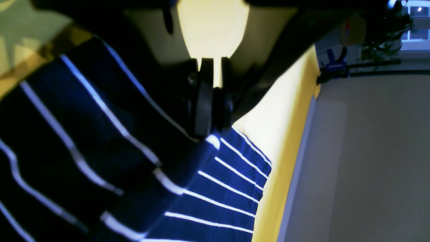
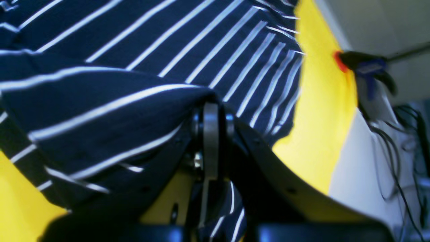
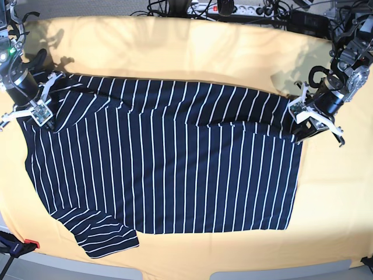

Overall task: Fold the T-shirt properly
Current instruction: 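Lift the gripped side edge and fold it over toward the shirt's middle, then open both grippers and release the folded edge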

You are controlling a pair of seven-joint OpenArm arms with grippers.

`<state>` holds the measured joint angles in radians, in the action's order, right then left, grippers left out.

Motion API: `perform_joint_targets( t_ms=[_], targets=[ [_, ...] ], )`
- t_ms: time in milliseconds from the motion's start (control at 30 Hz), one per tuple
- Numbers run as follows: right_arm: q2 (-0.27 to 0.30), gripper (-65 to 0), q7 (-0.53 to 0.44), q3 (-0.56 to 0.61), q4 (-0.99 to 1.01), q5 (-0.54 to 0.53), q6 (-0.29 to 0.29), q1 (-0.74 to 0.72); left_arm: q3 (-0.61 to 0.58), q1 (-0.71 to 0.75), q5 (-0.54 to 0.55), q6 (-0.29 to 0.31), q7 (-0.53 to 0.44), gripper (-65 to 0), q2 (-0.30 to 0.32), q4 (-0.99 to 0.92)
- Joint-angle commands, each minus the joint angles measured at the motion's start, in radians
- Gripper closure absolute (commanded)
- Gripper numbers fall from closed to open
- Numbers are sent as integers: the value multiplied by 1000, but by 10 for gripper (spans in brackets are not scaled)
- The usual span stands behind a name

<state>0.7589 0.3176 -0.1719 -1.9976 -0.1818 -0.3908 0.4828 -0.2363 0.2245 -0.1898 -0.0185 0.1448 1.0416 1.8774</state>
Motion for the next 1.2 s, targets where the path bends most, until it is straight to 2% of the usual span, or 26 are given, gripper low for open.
perform_joint_targets(
  t_ms=[0,133,333,433,533,700,800,900,1033,1067,1167],
  targets=[
    [20,0,-30,-10,-4,-5,10,-20,10,-16,1,-19,-21,0,19,11],
    [20,0,-46,19,44,-6,4,-78,10,-26,1,-19,-22,0,19,7],
    [20,0,-44,145,131,3,5,-194,10,-26,-11,-27,-21,0,19,-5],
    [20,0,-28,185,144,60,23,-243,10,-26,-11,-28,-21,0,19,-23],
    [20,0,-10,188,150,62,58,-267,10,-26,-11,-70,-21,0,18,-56],
    [19,0,-11,194,150,26,34,-270,10,-32,-10,-51,-37,0,8,-73],
    [19,0,-11,194,160,41,58,-270,10,-53,8,-50,-37,0,-11,-73],
    [19,0,-12,194,170,40,54,-270,10,-68,55,-49,-36,0,-33,-73],
    [19,0,-11,194,170,41,65,-282,10,-79,72,-54,-37,-66,-42,-73],
    [19,-17,-11,194,170,41,78,-285,10,-79,71,-54,-37,-95,-42,-73],
    [17,-254,-11,194,170,56,96,-296,10,-80,65,-55,-37,-243,-42,-73]
  ],
)
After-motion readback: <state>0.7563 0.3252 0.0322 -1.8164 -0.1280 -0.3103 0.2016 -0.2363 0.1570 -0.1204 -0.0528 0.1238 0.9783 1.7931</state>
